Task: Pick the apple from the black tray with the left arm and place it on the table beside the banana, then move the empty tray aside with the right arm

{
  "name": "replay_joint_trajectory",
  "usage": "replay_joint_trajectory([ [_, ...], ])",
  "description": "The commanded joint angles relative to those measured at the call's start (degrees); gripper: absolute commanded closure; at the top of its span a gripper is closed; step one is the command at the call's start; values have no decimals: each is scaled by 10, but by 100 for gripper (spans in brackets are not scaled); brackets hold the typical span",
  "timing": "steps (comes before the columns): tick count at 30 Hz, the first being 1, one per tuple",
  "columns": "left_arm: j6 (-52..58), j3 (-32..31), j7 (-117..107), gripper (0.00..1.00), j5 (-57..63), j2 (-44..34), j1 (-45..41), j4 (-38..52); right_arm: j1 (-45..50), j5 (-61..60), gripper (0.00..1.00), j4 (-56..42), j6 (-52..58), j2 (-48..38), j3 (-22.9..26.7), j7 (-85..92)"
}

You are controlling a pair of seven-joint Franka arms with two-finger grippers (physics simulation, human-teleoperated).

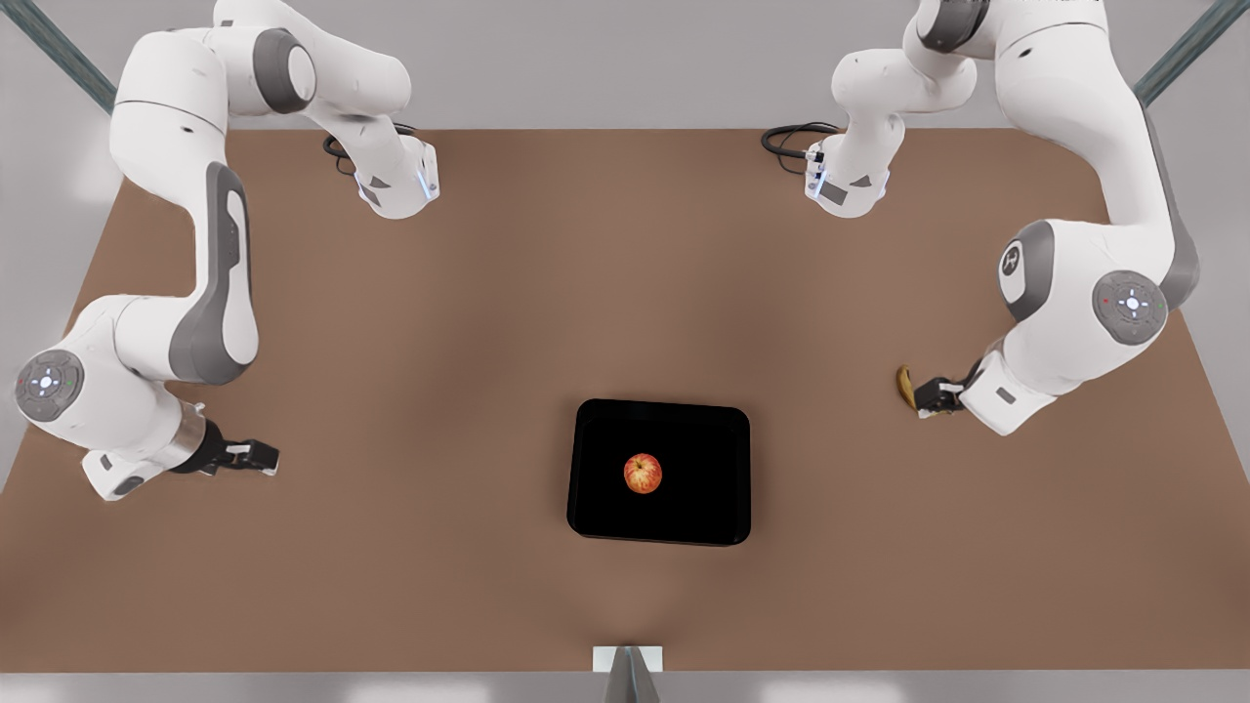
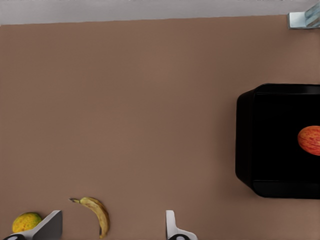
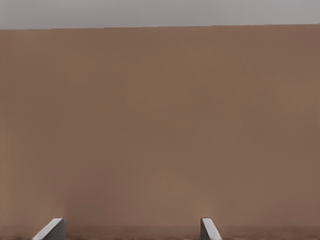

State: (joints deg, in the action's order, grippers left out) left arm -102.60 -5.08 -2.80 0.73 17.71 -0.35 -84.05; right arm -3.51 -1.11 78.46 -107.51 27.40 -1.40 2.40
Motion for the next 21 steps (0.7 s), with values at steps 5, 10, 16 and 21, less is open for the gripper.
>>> replay_joint_trajectory([
  [5,-9,-11,13,0,12,8,-18,3,2,7,0,89,-170,0,-2,-14],
  [10,-15,-34,-261,0,2,38,-220,53,-2,7,0,61,-87,-37,1,-14],
  [16,-76,-33,-467,0,96,138,-315,62,1,1,0,61,-54,-49,0,-26],
  [21,-218,-33,-543,0,97,239,-338,92,1,1,0,61,-54,-49,0,-26],
])
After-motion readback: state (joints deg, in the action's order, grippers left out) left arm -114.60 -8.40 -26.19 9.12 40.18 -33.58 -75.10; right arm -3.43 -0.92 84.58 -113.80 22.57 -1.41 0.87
